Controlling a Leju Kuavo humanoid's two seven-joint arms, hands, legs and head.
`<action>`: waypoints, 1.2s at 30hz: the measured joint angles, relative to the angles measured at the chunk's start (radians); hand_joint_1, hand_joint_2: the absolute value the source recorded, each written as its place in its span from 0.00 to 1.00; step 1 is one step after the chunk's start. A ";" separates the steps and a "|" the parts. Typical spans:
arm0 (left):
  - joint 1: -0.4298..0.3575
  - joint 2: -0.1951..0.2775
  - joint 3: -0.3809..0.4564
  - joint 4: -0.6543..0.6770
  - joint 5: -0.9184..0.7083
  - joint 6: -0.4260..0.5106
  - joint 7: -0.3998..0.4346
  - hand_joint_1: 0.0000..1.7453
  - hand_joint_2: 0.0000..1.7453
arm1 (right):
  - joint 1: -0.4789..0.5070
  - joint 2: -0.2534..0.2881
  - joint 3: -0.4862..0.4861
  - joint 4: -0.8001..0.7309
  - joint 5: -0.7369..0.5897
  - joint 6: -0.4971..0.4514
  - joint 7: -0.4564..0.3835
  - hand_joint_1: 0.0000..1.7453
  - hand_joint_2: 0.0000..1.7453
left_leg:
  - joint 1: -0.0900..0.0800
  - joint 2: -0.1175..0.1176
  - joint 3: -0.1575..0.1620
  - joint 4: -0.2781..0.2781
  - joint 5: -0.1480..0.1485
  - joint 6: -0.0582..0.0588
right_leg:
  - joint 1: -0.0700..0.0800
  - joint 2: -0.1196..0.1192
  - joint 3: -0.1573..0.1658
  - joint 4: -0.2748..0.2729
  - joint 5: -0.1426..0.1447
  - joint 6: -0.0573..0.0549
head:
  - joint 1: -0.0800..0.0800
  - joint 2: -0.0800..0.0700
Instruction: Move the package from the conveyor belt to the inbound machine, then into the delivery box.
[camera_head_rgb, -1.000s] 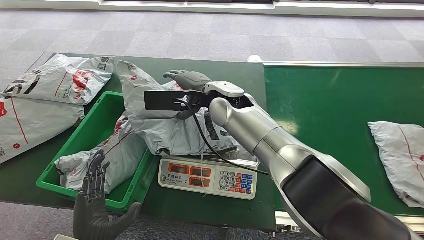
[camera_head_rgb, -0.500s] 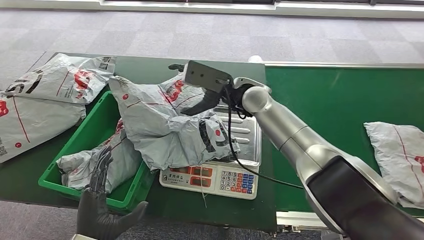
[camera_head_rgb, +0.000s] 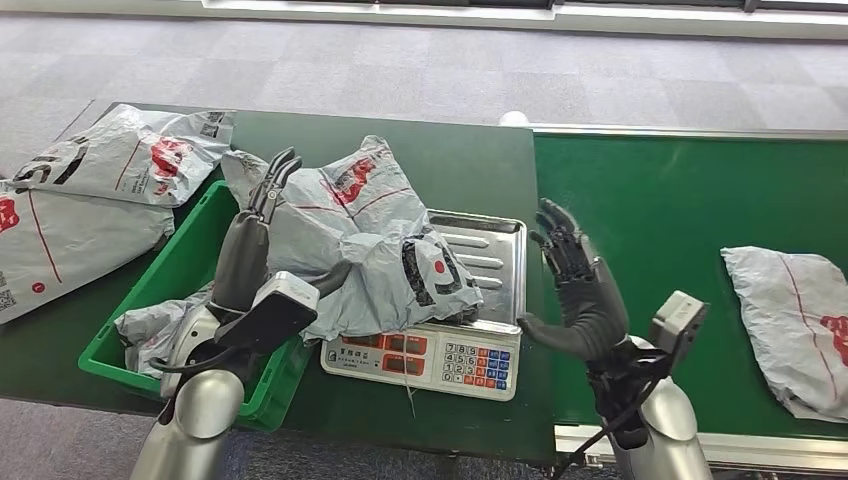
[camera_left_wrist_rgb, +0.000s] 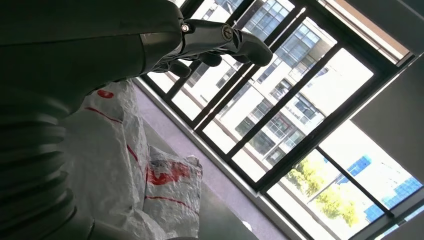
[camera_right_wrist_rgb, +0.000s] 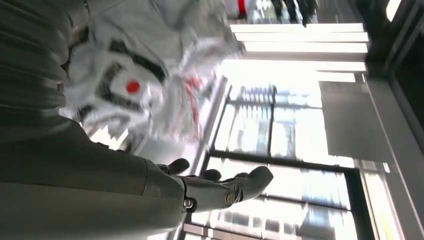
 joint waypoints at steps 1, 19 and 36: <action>-0.023 -0.006 -0.016 0.027 -0.012 -0.005 0.013 0.00 1.00 | 0.022 0.028 -0.043 -0.045 0.017 -0.063 -0.011 0.00 1.00 | 0.000 0.001 0.000 0.000 0.000 0.000 | 0.000 0.001 0.000 0.000 0.000 0.000 | 0.000 0.000; -0.249 -0.122 -0.208 0.451 -0.247 -0.071 0.174 0.00 1.00 | 0.195 0.212 -0.163 -0.345 0.153 -0.933 -0.194 0.00 1.00 | -0.002 0.013 0.000 0.000 0.000 0.002 | -0.004 0.013 -0.004 0.000 0.003 0.003 | 0.000 0.000; -0.370 -0.230 -0.386 1.025 -0.422 -0.218 0.318 1.00 1.00 | 0.250 0.067 0.010 -0.349 0.037 -1.010 -0.213 0.00 1.00 | -0.005 0.015 0.002 -0.002 -0.004 0.006 | -0.006 0.014 0.003 0.000 0.001 0.006 | 0.000 0.000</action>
